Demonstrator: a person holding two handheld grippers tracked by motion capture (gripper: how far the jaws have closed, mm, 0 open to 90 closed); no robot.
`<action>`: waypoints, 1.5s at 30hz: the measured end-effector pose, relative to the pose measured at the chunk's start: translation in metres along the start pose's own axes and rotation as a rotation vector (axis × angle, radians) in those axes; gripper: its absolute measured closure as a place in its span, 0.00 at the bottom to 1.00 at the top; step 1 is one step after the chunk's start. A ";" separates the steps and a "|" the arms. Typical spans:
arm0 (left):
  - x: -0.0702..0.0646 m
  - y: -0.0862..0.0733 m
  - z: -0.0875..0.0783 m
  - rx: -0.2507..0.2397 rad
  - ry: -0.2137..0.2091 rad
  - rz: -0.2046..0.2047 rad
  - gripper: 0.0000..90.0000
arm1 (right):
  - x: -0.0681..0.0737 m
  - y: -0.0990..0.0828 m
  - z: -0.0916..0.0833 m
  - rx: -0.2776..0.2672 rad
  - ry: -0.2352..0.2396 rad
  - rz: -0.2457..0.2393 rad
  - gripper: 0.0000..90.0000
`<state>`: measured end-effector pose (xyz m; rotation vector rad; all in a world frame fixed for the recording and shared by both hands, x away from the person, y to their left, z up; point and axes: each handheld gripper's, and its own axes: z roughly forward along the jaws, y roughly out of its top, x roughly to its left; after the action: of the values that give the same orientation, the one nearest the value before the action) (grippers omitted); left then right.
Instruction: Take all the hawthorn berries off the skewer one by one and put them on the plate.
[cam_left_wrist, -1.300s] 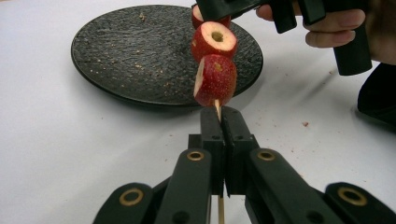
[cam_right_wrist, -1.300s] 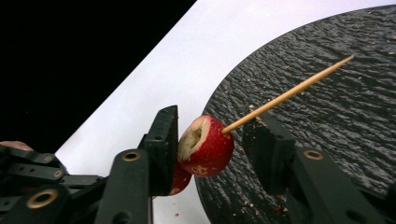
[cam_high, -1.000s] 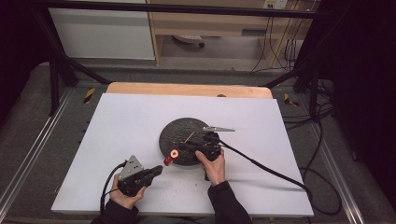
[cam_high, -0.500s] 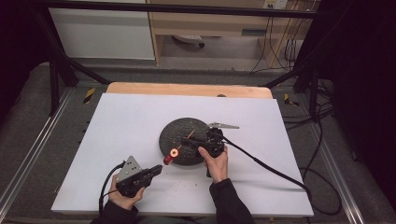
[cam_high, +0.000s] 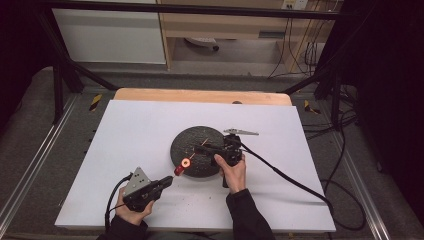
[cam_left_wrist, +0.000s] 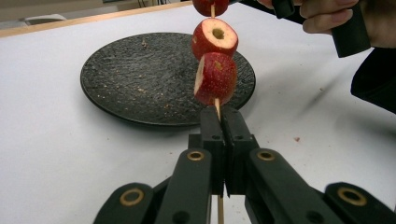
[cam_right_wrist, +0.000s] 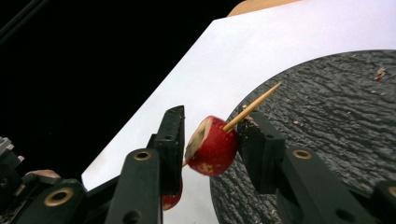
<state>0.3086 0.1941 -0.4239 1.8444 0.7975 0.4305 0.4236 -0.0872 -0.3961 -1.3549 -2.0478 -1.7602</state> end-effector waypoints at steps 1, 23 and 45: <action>0.000 0.000 0.000 0.000 0.001 0.000 0.98 | 0.000 0.000 0.000 0.000 0.004 0.004 0.67; -0.002 0.000 -0.001 -0.012 -0.004 0.009 0.98 | -0.007 0.019 -0.019 -0.102 -0.081 -0.002 0.72; 0.007 -0.002 -0.003 -0.006 0.016 -0.017 0.98 | -0.042 0.013 -0.008 -0.047 -0.198 -0.030 0.72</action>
<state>0.3114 0.2013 -0.4249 1.8298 0.8216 0.4364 0.4539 -0.1173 -0.4087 -1.5788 -2.1472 -1.7609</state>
